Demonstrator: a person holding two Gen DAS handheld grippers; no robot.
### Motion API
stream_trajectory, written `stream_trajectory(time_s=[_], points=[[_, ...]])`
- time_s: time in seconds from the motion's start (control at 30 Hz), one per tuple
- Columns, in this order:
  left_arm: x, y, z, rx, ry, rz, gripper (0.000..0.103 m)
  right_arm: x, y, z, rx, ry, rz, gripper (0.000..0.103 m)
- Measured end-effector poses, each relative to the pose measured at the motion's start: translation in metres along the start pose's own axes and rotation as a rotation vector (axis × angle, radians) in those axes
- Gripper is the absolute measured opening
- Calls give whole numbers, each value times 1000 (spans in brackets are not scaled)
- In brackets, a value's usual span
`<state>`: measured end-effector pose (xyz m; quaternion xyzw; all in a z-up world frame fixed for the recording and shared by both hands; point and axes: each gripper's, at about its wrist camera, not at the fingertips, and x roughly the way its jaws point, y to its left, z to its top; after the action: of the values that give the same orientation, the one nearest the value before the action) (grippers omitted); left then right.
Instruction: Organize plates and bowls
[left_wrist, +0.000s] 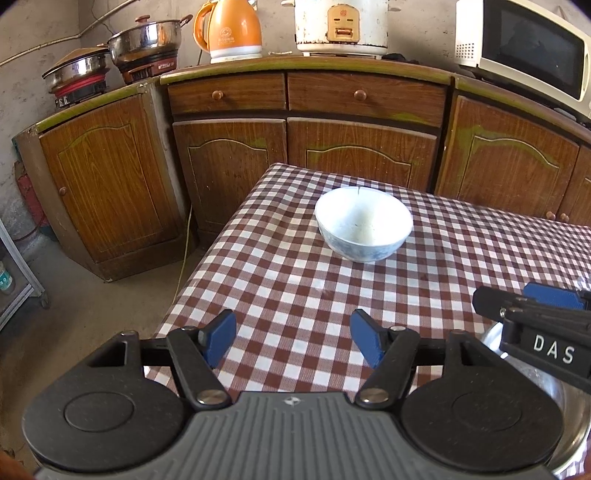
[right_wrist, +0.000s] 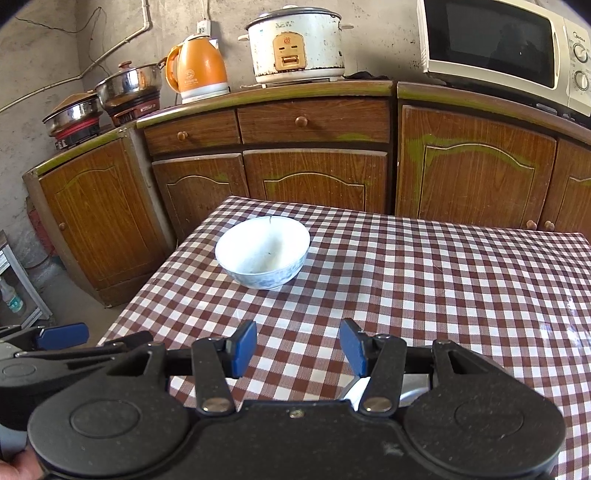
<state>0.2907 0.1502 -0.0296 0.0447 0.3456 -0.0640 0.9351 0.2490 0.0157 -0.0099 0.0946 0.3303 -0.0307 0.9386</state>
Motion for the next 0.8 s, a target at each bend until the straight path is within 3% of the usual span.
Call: stream_trajectory(time_s=[0.4,0.8], points=[[29,1,15,-12,-9,15,70,30,-2,14,3,-7,-3,62],[87,6,62,3,-38,3,69,93,-9,48,10,-18,14,62]])
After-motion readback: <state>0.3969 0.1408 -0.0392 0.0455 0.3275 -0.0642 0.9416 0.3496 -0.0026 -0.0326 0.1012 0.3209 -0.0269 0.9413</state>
